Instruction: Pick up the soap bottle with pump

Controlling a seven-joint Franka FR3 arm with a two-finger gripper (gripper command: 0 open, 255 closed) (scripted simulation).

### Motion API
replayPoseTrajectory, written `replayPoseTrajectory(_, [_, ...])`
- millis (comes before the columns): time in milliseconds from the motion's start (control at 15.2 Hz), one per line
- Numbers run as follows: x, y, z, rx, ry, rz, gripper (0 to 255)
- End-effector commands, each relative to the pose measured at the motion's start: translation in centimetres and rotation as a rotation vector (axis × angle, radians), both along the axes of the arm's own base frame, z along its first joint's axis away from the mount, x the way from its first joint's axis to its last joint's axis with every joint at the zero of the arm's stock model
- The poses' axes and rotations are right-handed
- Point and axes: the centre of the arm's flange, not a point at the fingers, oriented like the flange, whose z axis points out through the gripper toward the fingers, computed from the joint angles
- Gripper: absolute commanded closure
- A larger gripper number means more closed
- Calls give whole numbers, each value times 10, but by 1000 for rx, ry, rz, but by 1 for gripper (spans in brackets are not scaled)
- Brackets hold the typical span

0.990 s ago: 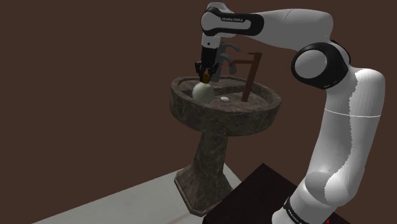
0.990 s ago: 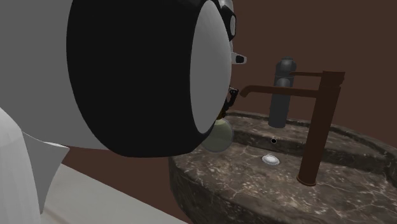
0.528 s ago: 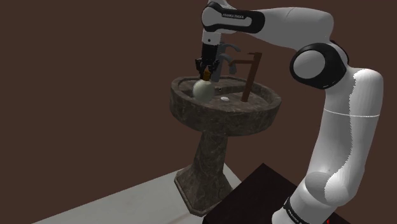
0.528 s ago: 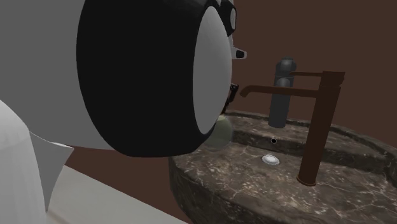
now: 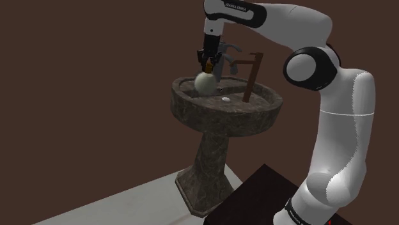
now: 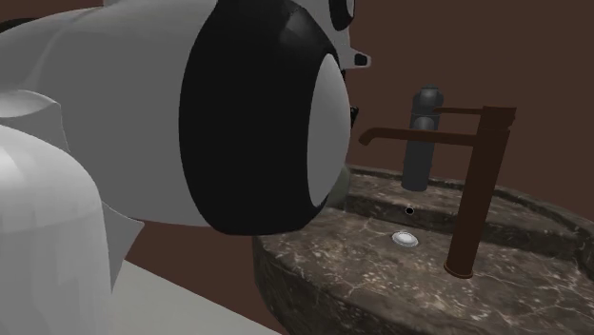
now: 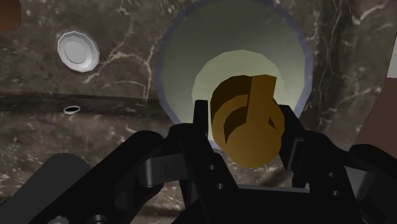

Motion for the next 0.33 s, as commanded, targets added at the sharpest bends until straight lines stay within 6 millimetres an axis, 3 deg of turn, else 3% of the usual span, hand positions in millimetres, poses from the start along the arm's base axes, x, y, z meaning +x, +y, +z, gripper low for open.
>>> replayPoseTrajectory(0, [-2,0,11,0,0,0,255])
replayPoseTrajectory(264, [-2,0,23,0,0,0,255])
